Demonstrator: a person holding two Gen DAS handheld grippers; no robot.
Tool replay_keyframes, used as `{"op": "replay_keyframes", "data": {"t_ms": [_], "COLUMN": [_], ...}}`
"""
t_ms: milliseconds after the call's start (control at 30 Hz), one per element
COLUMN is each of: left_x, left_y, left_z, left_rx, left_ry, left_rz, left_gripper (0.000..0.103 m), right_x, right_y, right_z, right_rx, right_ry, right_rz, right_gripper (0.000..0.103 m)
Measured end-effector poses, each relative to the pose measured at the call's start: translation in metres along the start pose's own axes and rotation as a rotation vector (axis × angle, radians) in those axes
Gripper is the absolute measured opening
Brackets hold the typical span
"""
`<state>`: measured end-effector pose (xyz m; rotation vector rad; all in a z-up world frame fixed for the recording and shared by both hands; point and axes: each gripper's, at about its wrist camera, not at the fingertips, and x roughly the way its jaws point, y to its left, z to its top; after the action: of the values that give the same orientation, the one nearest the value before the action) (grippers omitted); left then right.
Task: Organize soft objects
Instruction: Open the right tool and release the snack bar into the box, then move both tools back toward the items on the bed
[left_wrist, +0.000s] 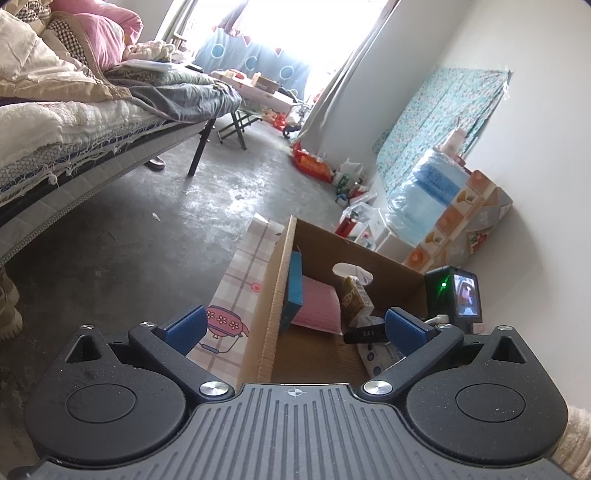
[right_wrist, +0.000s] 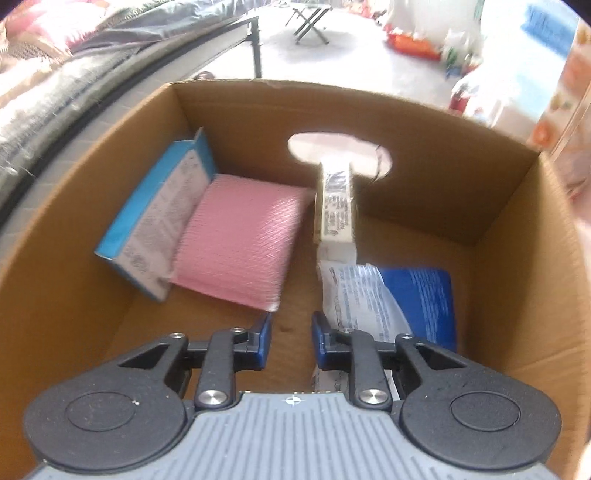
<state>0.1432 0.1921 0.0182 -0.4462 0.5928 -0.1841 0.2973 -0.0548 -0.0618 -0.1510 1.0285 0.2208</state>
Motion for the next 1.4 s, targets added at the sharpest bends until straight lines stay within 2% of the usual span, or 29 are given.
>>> {"op": "replay_keyframes", "data": {"t_ms": [133,333,467,600,667,733,933,1033,1167,1367,1400], "left_x": [-0.001,0.000,0.000,-0.003,-0.005,-0.007,-0.013,-0.017,-0.021,-0.018,-0.017], "left_y": [-0.002,0.001,0.001,0.000,-0.001,-0.003,-0.014,-0.024,-0.039,-0.066,-0.072], "left_z": [-0.001,0.000,0.001,-0.001,0.000,-0.001,-0.002,-0.004,-0.010,-0.027,-0.031], "left_rx": [0.004,-0.003,-0.006,-0.001,0.001,0.006,0.035,0.058,0.094,0.151,0.163], "left_ry": [0.000,-0.003,-0.005,-0.010,-0.013,-0.013,-0.008,-0.006,0.013,0.078,0.091], "left_rz": [-0.004,0.005,0.012,0.015,0.015,0.013,-0.009,-0.029,-0.059,-0.132,-0.146], "left_gripper": [0.103,0.103,0.103,0.103,0.103,0.103,0.103,0.103,0.103,0.103,0.103], "right_x": [0.016,0.022,0.011,-0.030,-0.054,-0.078,-0.147,-0.179,-0.208,-0.233,-0.235], "right_y": [0.000,-0.005,-0.009,-0.019,-0.025,-0.030,-0.048,-0.059,-0.073,-0.094,-0.098], "right_z": [0.006,0.015,0.023,0.021,0.017,0.011,-0.026,-0.054,-0.094,-0.160,-0.169], "right_rx": [-0.042,-0.034,0.018,0.044,0.051,0.066,0.113,0.142,0.179,0.281,0.305], "right_ry": [-0.050,-0.089,-0.141,-0.210,-0.239,-0.277,-0.373,-0.411,-0.473,-0.557,-0.569], "right_rz": [-0.133,-0.116,-0.015,0.074,0.114,0.165,0.255,0.279,0.272,0.225,0.212], "right_gripper": [0.025,0.026,0.027,0.029,0.034,0.052,0.060,0.060,0.062,0.074,0.079]}}
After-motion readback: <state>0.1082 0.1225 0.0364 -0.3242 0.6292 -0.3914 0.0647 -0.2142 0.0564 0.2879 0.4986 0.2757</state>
